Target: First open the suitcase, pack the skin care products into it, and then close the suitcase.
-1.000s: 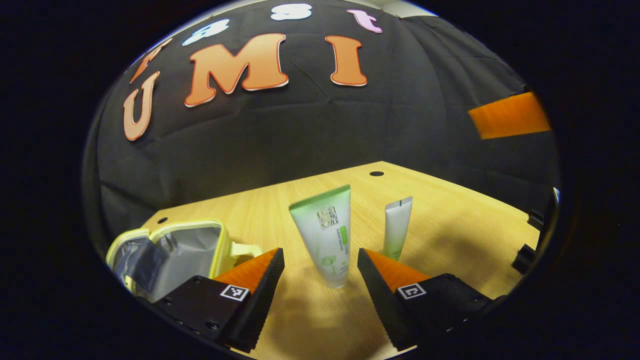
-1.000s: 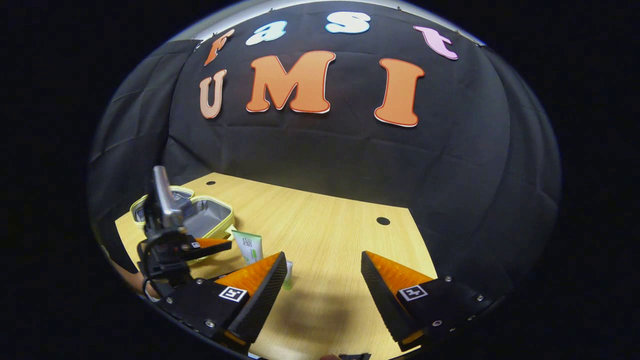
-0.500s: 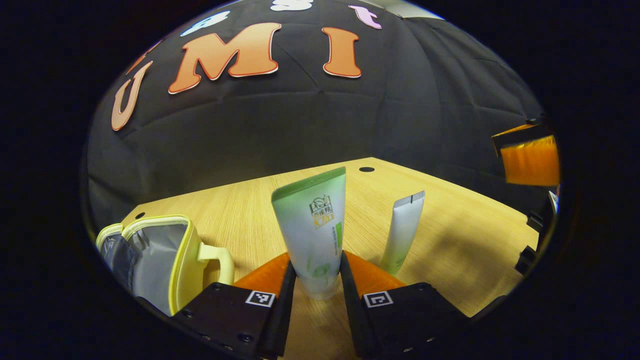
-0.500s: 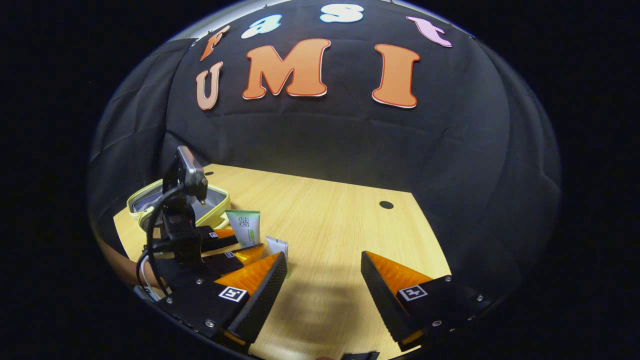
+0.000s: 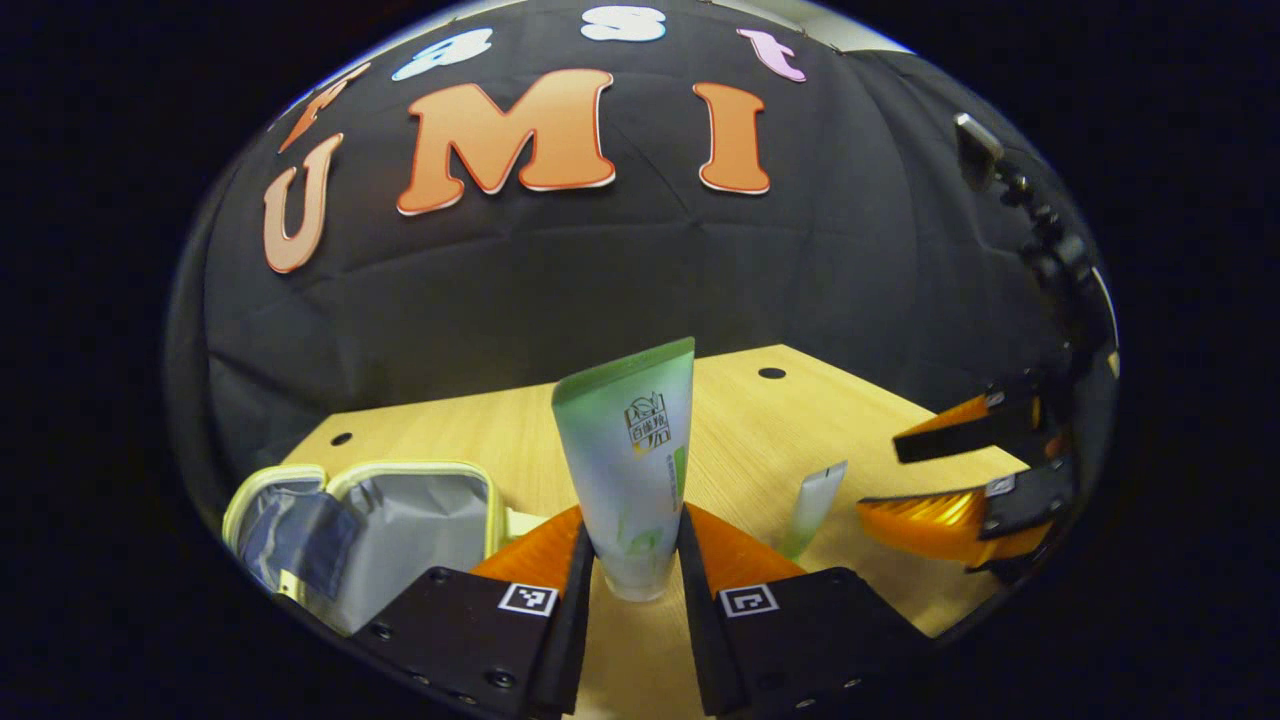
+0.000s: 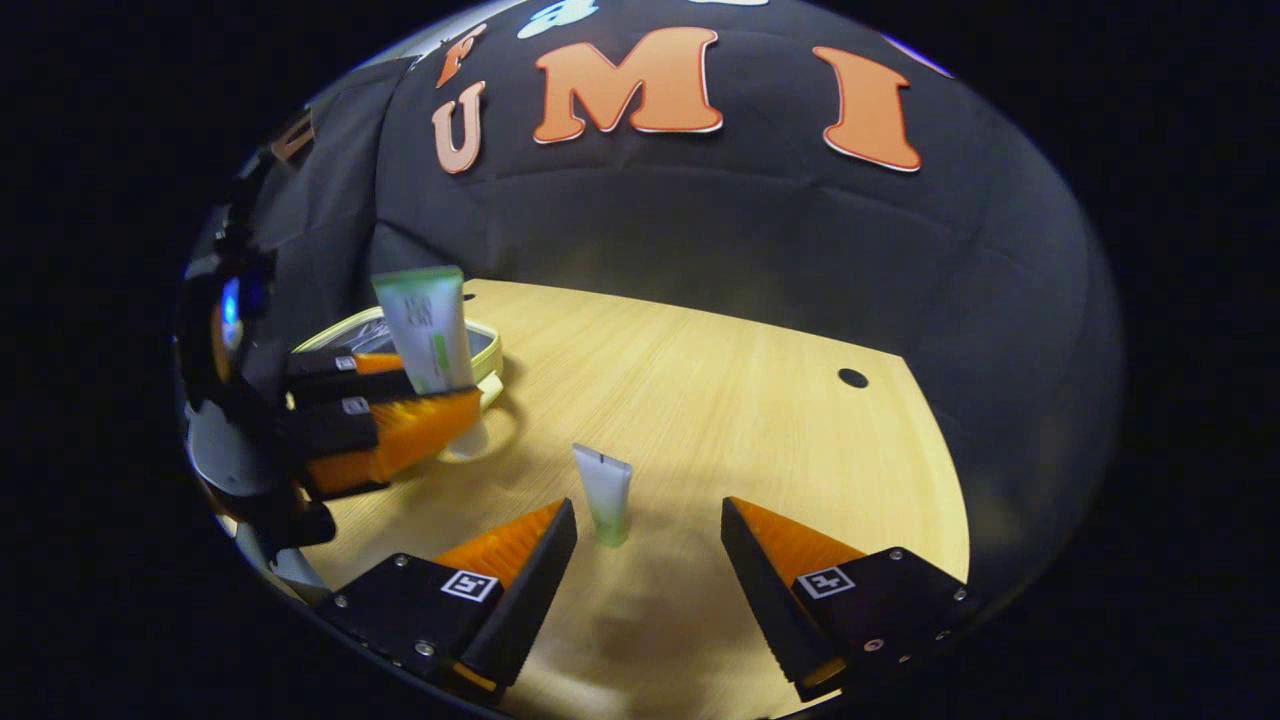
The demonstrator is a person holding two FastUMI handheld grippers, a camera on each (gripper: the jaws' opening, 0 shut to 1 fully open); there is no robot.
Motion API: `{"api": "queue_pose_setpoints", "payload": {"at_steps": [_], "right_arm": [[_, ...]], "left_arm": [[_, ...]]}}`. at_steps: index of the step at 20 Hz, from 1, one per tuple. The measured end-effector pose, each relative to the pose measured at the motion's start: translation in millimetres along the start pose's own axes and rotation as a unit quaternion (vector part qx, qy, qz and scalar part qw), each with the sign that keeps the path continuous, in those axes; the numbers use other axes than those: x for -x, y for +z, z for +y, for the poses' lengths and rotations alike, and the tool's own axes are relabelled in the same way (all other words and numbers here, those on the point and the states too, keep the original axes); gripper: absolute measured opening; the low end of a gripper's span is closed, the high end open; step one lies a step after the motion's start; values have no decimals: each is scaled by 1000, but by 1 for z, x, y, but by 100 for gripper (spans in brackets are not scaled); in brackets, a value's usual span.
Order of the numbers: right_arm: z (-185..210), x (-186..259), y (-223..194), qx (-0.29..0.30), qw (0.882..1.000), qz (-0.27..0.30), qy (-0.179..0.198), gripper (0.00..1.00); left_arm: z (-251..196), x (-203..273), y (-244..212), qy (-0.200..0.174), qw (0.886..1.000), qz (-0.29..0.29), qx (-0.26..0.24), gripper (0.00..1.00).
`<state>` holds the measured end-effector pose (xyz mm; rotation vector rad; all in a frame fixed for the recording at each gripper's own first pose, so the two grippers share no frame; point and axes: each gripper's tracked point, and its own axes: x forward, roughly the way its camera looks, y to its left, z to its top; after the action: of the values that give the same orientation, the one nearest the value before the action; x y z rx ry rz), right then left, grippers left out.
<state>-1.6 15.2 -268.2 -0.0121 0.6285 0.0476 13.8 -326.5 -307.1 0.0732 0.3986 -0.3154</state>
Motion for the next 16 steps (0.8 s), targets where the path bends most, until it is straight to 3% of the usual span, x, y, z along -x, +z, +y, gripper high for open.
{"api": "queue_pose_setpoints", "payload": {"at_steps": [5,8,13,16], "right_arm": [[16,-34,-26,5,998,37,49,82],[30,-50,-34,-21,996,50,74,58],[34,-59,-26,-37,995,37,88,34],[38,-49,-20,-54,994,31,93,35]], "left_arm": [[34,32,35,60,998,-13,12,44],[59,51,41,107,994,-13,2,44],[91,84,38,166,986,-2,-2,44],[112,104,35,196,981,5,9,44]]}}
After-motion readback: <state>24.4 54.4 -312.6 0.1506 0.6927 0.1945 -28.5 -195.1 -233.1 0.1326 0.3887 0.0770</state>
